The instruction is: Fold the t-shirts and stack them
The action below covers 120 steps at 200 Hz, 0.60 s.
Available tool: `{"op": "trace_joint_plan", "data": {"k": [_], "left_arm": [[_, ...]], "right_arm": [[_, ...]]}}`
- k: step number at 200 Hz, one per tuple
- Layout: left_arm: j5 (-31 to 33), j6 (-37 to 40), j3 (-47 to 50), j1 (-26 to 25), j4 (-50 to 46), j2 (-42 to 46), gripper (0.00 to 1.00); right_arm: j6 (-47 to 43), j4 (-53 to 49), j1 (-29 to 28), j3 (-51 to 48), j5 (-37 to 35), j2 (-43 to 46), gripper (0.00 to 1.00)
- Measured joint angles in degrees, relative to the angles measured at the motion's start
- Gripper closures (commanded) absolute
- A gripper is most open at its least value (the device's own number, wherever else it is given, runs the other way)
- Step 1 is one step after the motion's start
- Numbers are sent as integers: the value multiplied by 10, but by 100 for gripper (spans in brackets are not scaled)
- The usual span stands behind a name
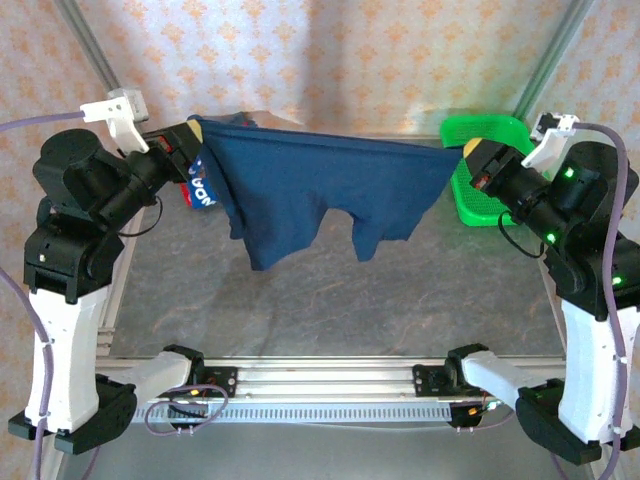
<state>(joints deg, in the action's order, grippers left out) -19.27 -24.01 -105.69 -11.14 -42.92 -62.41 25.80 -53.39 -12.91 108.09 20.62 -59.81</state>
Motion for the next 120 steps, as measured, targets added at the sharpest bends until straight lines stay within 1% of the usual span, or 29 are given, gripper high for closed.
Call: {"op": "trace_joint_plan", "data": {"k": [68,102,120], "left_arm": [[0,17,6,0,-5,-10,94],[1,29,90,0,29,-40,93],[3,34,143,0,58,-89,93]], "right_arm": [[6,-16,0,-21,-3,18,100],[1,-21,0,-67,-17,1,100],[-15,-10,0,-114,-35,-28,100]]}}
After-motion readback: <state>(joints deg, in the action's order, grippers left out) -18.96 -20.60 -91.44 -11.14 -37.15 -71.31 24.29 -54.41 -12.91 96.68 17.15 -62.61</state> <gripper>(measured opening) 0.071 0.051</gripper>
